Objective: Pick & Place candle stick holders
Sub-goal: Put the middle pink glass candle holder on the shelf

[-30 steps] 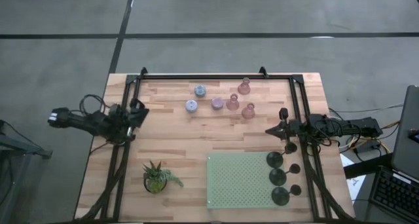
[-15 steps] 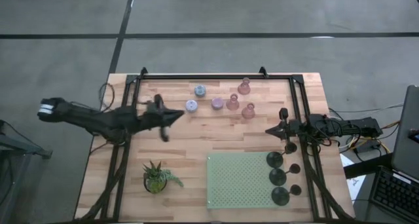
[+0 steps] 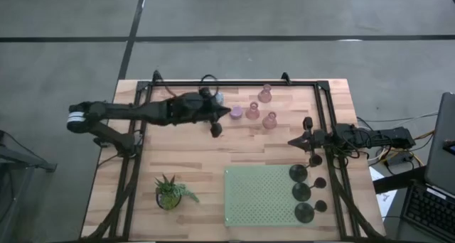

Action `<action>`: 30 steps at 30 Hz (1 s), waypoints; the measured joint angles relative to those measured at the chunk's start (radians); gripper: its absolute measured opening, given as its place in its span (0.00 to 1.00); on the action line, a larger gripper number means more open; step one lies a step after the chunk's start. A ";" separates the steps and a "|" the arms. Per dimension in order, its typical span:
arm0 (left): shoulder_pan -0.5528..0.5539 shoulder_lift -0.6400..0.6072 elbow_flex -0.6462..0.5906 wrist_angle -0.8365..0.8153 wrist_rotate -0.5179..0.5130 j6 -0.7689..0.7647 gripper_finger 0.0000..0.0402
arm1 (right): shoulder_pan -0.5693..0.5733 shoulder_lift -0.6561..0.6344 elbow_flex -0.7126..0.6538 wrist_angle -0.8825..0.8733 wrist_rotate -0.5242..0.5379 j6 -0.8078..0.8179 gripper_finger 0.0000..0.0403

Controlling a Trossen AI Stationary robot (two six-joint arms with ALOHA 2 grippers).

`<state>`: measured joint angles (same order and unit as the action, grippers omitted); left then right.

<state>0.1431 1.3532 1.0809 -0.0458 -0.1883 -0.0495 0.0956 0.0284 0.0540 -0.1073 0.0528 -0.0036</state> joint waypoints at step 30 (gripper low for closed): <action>0.168 0.674 0.842 -0.645 0.260 0.472 0.44 | 0.000 -0.001 0.000 0.001 0.000 0.000 0.02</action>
<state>0.3111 2.0270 1.9230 -0.6911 0.0712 0.4225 0.0956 0.0277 0.0540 -0.1066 0.0528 -0.0036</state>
